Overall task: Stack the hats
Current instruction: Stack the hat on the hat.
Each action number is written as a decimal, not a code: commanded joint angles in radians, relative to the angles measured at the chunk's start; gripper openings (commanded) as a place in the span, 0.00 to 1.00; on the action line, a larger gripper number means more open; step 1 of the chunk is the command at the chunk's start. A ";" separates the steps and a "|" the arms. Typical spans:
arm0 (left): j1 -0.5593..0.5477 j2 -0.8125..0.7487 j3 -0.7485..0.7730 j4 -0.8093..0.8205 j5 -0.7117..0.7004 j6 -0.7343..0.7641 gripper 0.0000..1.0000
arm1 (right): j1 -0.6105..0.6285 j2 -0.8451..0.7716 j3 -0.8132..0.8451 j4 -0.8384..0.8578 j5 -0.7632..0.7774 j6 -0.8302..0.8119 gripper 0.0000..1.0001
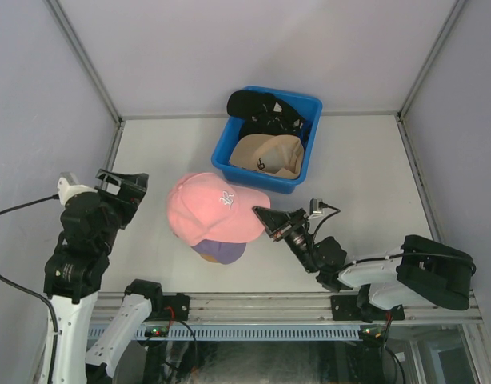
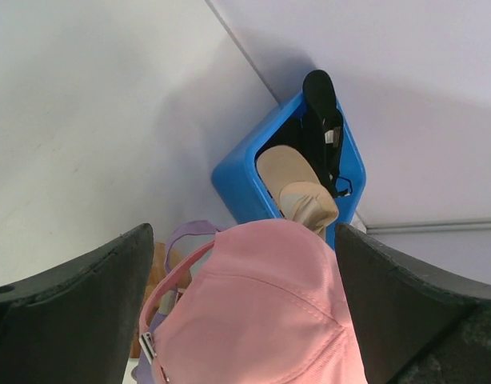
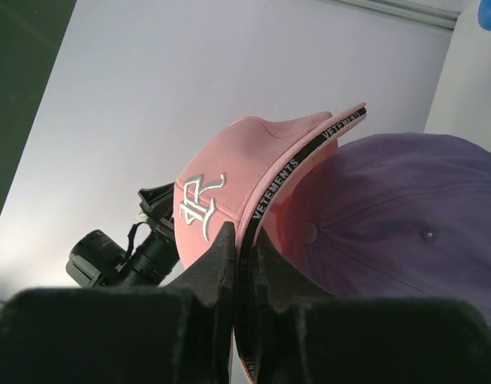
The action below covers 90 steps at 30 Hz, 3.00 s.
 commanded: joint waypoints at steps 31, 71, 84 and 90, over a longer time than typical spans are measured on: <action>-0.034 0.054 -0.181 0.163 0.197 0.146 0.97 | 0.173 0.050 -0.089 0.095 0.318 -0.005 0.00; -0.164 0.094 -0.227 0.266 0.107 0.110 0.97 | 0.392 -0.230 -0.032 -0.859 0.381 0.091 0.37; -0.165 0.044 -0.235 0.144 -0.007 0.057 0.98 | 0.249 -0.152 0.011 -0.930 0.090 0.115 0.37; -0.162 0.059 -0.242 0.109 -0.045 0.046 0.99 | 0.169 -0.063 0.025 -0.870 -0.033 0.101 0.37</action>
